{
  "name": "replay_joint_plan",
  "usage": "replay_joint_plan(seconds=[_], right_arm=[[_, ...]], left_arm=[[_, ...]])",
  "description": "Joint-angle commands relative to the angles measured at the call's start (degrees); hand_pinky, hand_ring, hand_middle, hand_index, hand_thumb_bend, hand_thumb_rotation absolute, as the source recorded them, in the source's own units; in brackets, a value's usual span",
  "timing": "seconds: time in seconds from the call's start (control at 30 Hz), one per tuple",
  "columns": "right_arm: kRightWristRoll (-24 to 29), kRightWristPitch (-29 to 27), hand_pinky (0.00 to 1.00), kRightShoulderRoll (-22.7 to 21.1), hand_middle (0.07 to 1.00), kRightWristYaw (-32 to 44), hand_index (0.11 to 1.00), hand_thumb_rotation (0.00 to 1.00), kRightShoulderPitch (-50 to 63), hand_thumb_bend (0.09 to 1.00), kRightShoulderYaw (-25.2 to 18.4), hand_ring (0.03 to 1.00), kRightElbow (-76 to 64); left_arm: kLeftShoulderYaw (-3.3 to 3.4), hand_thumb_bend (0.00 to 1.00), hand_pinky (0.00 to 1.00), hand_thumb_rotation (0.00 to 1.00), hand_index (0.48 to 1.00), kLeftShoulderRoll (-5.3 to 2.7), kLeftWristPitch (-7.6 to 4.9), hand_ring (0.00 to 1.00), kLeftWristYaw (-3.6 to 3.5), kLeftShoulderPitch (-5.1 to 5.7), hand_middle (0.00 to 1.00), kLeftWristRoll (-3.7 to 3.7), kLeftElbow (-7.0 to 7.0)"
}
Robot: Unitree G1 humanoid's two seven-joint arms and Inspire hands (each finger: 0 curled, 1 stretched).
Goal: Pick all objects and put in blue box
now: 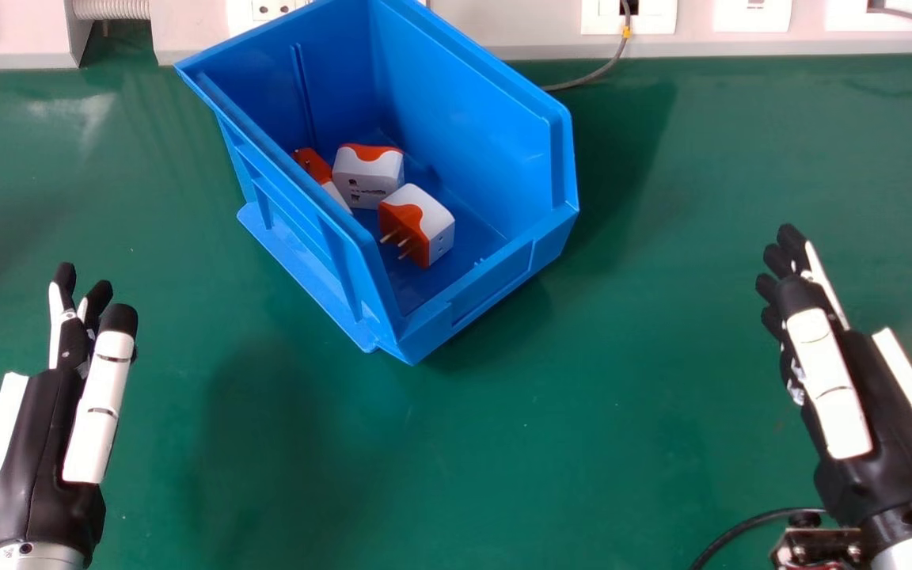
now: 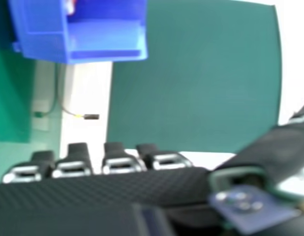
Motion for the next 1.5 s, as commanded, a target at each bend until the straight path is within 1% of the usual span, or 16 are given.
replay_joint_plan(seconds=[0.0,0.1,0.13,0.23,0.3,0.33,0.43,0.53,0.6,0.73,0.87,0.9,1.07,1.13,1.27,1.47], right_arm=[[-0.7,-1.8,1.0,0.3,1.0,-0.8,1.0,1.0,-0.7,0.382,-0.3,1.0,-0.5],[-1.3,-1.9,1.0,0.4,1.0,-1.1,1.0,1.0,-0.8,0.378,-0.2,1.0,-0.7],[-1.4,-1.8,1.0,0.5,1.0,-1.1,1.0,1.0,-0.8,0.375,-0.2,1.0,-0.8],[-1.8,-1.8,1.0,0.6,1.0,-1.3,1.0,1.0,-0.8,0.368,-0.1,1.0,-0.5],[-1.9,-1.8,1.0,0.6,1.0,-1.4,1.0,1.0,-1.0,0.364,-0.1,1.0,-0.2],[-2.0,-1.7,1.0,0.6,1.0,-1.4,1.0,1.0,-1.2,0.363,-0.1,1.0,-0.1],[-2.1,-1.4,1.0,0.7,1.0,-1.5,1.0,1.0,-1.4,0.356,-0.2,1.0,0.1],[-2.4,-0.9,1.0,0.6,1.0,-1.9,1.0,1.0,-1.6,0.349,-0.1,1.0,0.2],[-2.7,-0.8,1.0,0.6,1.0,-2.1,1.0,1.0,-1.8,0.344,-0.1,1.0,0.4],[-3.0,-0.9,1.0,0.5,1.0,-2.3,1.0,1.0,-2.0,0.341,-0.1,1.0,0.5],[-3.3,-0.9,1.0,0.5,1.0,-2.3,1.0,1.0,-2.3,0.343,-0.1,1.0,0.8],[-3.3,-0.9,1.0,0.5,1.0,-2.2,1.0,1.0,-2.3,0.343,-0.2,1.0,0.9],[-3.4,-1.0,1.0,0.6,1.0,-2.2,1.0,1.0,-2.6,0.344,-0.2,1.0,1.2],[-3.5,-1.0,1.0,0.6,1.0,-2.3,1.0,1.0,-2.7,0.344,-0.1,1.0,1.3],[-3.4,-0.8,1.0,0.6,1.0,-2.2,1.0,1.0,-2.7,0.345,-0.1,1.0,1.1],[-3.6,-1.1,1.0,0.6,1.0,-2.2,1.0,1.0,-2.7,0.347,0.0,1.0,1.1]], left_arm=[[0.6,0.43,0.95,0.96,0.998,1.05,-1.5,1.0,-0.17,-0.29,1.0,-0.01,-0.06],[0.57,0.41,0.95,0.96,0.999,1.34,-1.73,1.0,-1.33,-0.55,1.0,-0.94,0.66],[0.52,0.41,0.95,0.96,0.999,1.44,-1.73,0.99,-1.68,-0.65,1.0,-1.09,0.83],[0.37,0.43,0.95,0.96,0.997,1.88,-1.21,0.99,-2.51,-0.69,1.0,-1.35,0.73],[0.31,0.44,0.95,0.95,0.996,2.09,-1.08,0.99,-2.84,-0.74,1.0,-1.32,0.82],[0.25,0.44,0.95,0.95,0.996,2.12,-0.99,0.99,-2.88,-0.69,1.0,-1.26,0.56],[0.16,0.45,0.94,0.94,0.995,2.03,-0.6,0.99,-2.67,-0.64,1.0,-1.02,-0.02],[0.12,0.46,0.94,0.93,0.995,1.91,-0.88,0.98,-2.27,-0.99,1.0,-0.58,0.8],[0.03,0.47,0.94,0.93,0.994,1.78,-0.68,0.98,-2.03,-0.98,1.0,-0.48,0.54],[-0.09,0.48,0.94,0.93,0.994,1.51,-0.73,0.98,-1.95,-1.25,1.0,-0.85,0.77],[-0.25,0.47,0.94,0.92,0.993,1.18,-0.61,0.98,-1.8,-1.18,1.0,-1.0,0.23],[-0.28,0.47,0.94,0.92,0.992,1.11,-0.4,0.98,-1.76,-1.03,1.0,-1.05,-0.2],[-0.27,0.45,0.94,0.91,0.992,1.24,-0.49,0.98,-1.66,-1.56,1.0,-1.01,0.66],[-0.27,0.45,0.94,0.91,0.992,1.25,-0.33,0.98,-1.72,-1.47,1.0,-1.14,0.37],[-0.18,0.44,0.94,0.91,0.992,1.25,0.13,0.98,-1.91,-1.75,1.0,-1.57,0.77],[-0.24,0.41,0.94,0.9,0.992,1.23,0.94,0.98,-1.88,-1.3,1.0,-1.6,-0.51]])
